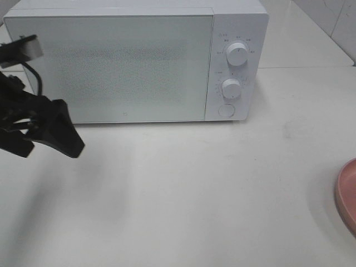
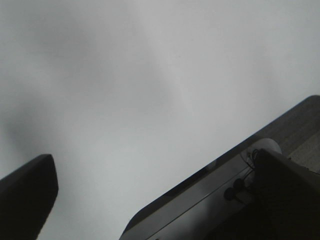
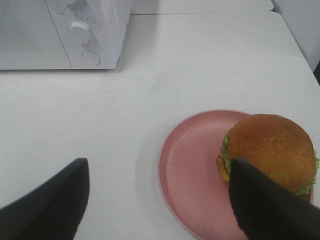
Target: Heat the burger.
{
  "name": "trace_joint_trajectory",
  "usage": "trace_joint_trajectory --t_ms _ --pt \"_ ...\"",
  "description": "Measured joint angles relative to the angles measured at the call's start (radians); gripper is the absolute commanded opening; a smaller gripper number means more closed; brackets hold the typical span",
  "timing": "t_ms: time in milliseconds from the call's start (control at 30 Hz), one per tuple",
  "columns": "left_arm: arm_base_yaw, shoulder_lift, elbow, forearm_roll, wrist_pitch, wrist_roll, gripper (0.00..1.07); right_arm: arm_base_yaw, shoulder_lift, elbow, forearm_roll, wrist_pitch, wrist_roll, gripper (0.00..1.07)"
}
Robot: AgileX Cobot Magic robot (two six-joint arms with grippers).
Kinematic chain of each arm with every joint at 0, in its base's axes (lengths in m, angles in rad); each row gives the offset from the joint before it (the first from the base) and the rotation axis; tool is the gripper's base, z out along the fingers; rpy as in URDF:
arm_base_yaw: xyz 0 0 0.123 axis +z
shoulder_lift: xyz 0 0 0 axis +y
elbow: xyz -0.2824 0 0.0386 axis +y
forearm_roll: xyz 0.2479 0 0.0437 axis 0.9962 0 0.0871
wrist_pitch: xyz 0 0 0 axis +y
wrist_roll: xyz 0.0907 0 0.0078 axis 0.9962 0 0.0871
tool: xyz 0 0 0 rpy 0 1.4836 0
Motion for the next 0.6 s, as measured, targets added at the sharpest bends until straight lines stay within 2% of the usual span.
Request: trace_joint_trajectory --t_ms 67,133,167,267,333,467,600 --pt "0.079 -0.073 0.0 0.07 0.048 -0.061 1.0 0.0 0.0 0.0 0.0 0.0 0.0 0.75" --pt "0.099 -0.092 0.0 0.095 0.062 -0.082 1.0 0.0 0.0 0.0 0.0 0.0 0.0 0.75" --pt "0.134 -0.126 0.0 0.149 0.086 -0.126 1.0 0.0 0.0 0.0 0.0 0.0 0.0 0.75" --pt "0.154 -0.145 0.0 0.173 0.098 -0.148 1.0 0.0 0.0 0.0 0.0 0.0 0.0 0.75" --pt "0.208 -0.205 0.017 0.228 0.11 -0.202 1.0 0.0 0.0 0.0 0.0 0.0 0.0 0.75" --pt "0.255 -0.277 0.055 0.249 0.115 -0.229 1.0 0.0 0.0 0.0 0.0 0.0 0.0 0.75" --pt "0.281 -0.394 0.147 0.259 0.128 -0.24 1.0 0.0 0.0 0.0 0.0 0.0 0.0 0.75"
